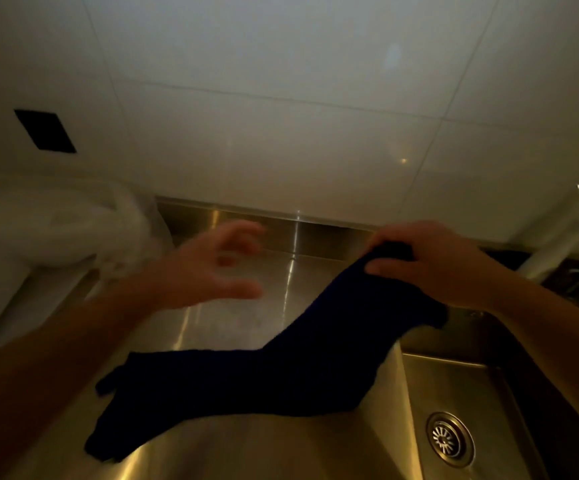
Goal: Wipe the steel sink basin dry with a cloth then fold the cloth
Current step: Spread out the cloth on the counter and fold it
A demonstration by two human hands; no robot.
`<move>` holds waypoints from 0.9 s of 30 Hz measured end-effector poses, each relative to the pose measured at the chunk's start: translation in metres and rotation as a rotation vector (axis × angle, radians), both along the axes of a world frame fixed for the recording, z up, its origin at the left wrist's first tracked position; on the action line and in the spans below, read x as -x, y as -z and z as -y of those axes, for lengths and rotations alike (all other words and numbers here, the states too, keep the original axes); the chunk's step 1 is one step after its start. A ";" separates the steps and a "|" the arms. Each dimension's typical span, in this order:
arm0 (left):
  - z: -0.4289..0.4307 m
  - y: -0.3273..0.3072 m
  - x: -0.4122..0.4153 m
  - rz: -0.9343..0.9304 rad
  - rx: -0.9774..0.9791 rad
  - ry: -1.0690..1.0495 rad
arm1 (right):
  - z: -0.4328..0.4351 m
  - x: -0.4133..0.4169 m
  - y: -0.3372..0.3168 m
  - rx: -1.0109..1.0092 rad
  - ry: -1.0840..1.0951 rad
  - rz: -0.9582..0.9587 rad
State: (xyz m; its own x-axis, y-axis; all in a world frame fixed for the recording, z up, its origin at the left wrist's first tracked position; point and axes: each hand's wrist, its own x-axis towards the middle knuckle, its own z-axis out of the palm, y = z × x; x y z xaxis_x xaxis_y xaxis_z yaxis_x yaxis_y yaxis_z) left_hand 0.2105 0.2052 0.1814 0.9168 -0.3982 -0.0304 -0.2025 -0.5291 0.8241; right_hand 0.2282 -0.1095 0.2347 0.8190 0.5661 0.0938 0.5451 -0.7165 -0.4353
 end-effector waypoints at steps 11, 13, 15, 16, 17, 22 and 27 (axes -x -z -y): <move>0.131 -0.074 0.031 0.065 0.170 0.016 | 0.003 0.072 0.028 -0.696 0.000 -0.555; 0.136 -0.096 0.037 0.120 0.227 -0.023 | -0.007 0.081 0.038 -0.687 -0.042 -0.561; 0.137 -0.122 0.042 0.209 0.252 -0.087 | -0.009 0.084 0.030 -0.772 -0.041 -0.488; 0.134 -0.136 0.045 0.250 0.263 -0.126 | -0.006 0.083 0.023 -0.835 -0.018 -0.453; 0.129 -0.150 0.047 0.302 0.272 -0.162 | -0.002 0.083 0.012 -0.929 0.012 -0.443; 0.111 -0.207 0.059 0.483 0.290 -0.191 | 0.036 0.088 -0.052 -0.920 0.085 0.001; 0.120 -0.234 0.069 0.483 0.596 -0.345 | 0.067 0.102 -0.085 -0.195 -0.125 -0.007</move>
State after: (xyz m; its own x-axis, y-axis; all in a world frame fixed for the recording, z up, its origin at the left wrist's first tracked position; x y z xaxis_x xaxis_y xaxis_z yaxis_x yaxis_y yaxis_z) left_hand 0.1412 0.0856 0.4155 0.8483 0.0817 0.5232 -0.5114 -0.1299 0.8495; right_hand 0.1265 -0.1765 0.3195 0.7445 0.6351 0.2060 0.6210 -0.5453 -0.5630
